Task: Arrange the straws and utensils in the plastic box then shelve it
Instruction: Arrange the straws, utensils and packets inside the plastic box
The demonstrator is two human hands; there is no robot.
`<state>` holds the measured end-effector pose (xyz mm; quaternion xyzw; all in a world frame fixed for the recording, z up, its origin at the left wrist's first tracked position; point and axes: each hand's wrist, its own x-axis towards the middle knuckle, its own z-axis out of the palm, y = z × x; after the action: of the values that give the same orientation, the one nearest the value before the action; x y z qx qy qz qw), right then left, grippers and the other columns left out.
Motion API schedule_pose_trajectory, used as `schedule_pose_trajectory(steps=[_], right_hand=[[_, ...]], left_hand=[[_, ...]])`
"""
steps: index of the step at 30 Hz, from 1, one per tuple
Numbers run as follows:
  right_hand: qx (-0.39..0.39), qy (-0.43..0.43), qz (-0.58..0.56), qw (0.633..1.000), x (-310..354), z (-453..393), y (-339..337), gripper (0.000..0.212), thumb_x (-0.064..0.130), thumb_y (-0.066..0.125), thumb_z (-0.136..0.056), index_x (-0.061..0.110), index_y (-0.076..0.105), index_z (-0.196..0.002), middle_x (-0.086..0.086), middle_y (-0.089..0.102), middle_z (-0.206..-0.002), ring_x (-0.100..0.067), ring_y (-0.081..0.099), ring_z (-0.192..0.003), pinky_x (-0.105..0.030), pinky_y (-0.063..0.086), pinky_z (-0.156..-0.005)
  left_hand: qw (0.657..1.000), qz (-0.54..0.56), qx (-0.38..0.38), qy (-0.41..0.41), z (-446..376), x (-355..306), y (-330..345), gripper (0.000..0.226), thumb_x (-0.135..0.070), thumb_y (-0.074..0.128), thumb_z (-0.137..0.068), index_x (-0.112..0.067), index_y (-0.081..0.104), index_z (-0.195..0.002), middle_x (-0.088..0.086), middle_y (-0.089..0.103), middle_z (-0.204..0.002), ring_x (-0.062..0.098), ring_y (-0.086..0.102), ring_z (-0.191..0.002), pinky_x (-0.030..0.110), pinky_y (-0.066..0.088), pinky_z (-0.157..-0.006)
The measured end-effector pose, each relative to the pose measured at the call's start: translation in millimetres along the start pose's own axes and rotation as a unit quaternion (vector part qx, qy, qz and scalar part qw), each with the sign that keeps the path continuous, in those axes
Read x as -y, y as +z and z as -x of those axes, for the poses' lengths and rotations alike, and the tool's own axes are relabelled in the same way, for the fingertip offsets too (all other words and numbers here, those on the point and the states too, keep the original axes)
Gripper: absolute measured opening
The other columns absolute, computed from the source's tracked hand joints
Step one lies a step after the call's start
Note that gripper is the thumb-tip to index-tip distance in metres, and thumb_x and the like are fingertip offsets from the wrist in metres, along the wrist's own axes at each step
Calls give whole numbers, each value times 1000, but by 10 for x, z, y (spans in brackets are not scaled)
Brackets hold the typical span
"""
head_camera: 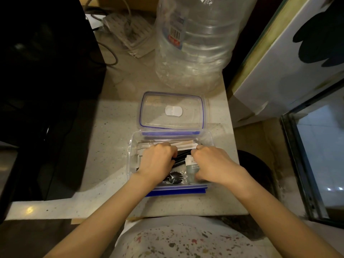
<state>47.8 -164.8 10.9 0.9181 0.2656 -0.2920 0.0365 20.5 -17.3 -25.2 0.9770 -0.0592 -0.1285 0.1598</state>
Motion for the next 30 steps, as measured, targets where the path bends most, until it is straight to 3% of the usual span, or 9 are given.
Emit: schedule_pose_trajectory(steps=[6,15,19,25,30], right_hand=[[2,3,-5,1000,-57,-50,21,20,11,59,-85,9,61,-104,-9,56,-115,-25,59,-92,-34,47,-69],[12,-15,-31,999,-129,-58,21,29,11,59,-86,13,52,-114,-6,61,-111,-22,58,-95,-32,46,-70],[20,-26,-20,999,-122,-61,26,19,12,55,-88,14,57,-107,-4,61,-108,-20,57,-92,-30,41,-65],[13,-16,8,1000,-94,-95,32,16,5,48,-89,9,63,-95,-8,64,-96,-23,61,-83,-35,52,-69],[-16,-24,6,1000,-128,-69,43,18,8,49,-92,11,57,-108,-9,65,-97,-24,62,-84,-35,50,-67]], left_hand=[[1000,25,5,9,12,4,11,23,-33,63,-83,-20,64,-102,0,66,-106,21,62,-94,31,52,-74],[1000,7,-1,14,-7,-12,23,19,-22,61,-83,-17,63,-101,2,63,-108,26,60,-97,28,36,-62],[1000,8,-8,17,-8,-3,30,19,-21,60,-82,-17,62,-101,2,63,-107,26,60,-96,28,35,-62],[1000,2,-17,24,-9,5,29,22,-23,59,-84,-18,61,-105,2,64,-109,26,60,-99,28,38,-64],[999,5,-26,28,-7,8,33,21,-32,56,-88,-19,64,-103,1,66,-104,24,62,-96,27,38,-64]])
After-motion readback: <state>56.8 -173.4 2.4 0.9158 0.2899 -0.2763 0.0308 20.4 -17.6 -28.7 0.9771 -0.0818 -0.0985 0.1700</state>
